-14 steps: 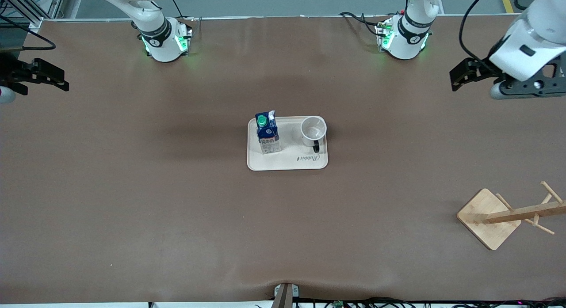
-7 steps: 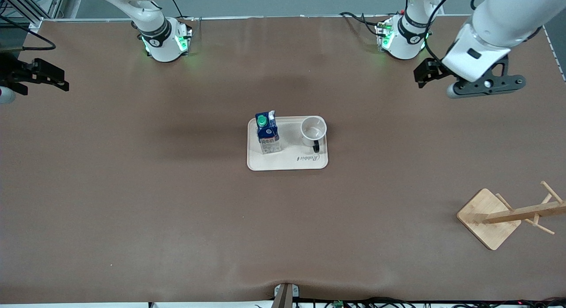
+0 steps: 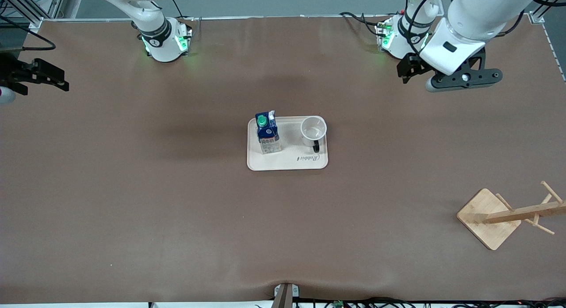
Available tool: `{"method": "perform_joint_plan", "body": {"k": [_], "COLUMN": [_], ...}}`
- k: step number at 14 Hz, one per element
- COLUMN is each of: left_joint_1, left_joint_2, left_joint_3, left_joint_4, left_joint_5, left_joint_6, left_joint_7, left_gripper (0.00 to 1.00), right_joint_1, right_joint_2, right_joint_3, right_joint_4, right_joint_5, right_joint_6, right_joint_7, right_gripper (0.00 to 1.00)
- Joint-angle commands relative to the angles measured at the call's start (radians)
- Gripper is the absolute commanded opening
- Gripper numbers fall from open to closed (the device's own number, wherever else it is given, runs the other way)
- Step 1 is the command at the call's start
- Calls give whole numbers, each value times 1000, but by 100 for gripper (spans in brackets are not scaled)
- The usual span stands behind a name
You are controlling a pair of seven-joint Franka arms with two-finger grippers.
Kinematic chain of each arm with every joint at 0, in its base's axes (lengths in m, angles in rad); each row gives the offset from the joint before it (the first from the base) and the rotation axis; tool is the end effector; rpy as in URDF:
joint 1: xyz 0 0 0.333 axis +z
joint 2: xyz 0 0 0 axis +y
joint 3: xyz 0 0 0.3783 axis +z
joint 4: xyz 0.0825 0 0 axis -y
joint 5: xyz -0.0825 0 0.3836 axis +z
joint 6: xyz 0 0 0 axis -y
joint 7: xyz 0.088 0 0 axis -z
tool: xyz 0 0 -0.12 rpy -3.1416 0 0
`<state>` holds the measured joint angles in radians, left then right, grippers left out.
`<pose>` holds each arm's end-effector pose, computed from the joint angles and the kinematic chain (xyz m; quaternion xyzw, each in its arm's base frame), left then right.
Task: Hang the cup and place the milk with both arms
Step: 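Move the left gripper over the white mug on the tray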
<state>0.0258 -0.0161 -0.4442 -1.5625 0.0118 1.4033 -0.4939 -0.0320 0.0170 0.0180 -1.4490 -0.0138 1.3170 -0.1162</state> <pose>0.4825 -0.2154 0.6723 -0.9966 -0.0385 0.0608 0.0402 0.5309 -0.0095 0.7003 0.9960 0.0497 -0.0747 0.0018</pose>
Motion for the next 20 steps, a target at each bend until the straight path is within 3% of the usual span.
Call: {"method": "perform_joint_plan", "body": {"k": [1,6,10,15,17,20], "left_joint_1": [5,2,-10,-141,-164,-197], "left_joint_2": [19,34,132,272,312,370], "left_joint_3": [-54,-165,-235,-235,-235,-235], "left_joint_4": [-7,-137,-152,-148,-145,-139], "left_joint_5": [-12,-13,0,94,106,161], "left_joint_6": [16,212,315,367,425,470], "left_joint_7": [-93,-308,-423,-616,-669,-727], "left_gripper": [100,100,100,100,100,100], "right_joint_1": [-9,-28,-23,-25,-25,-23], "right_joint_2": [1,4,4,11,24,32], "right_joint_3": [7,7,8,10,10,8], "right_joint_4": [9,7,9,13,12,10], "right_joint_5": [-14,-9,-5,5,82,95], "right_joint_6": [-12,-12,-10,4,-7,2], "right_joint_7": [-3,-6,-5,-5,-14,-46], "right_gripper": [100,100,100,100,100,100]}}
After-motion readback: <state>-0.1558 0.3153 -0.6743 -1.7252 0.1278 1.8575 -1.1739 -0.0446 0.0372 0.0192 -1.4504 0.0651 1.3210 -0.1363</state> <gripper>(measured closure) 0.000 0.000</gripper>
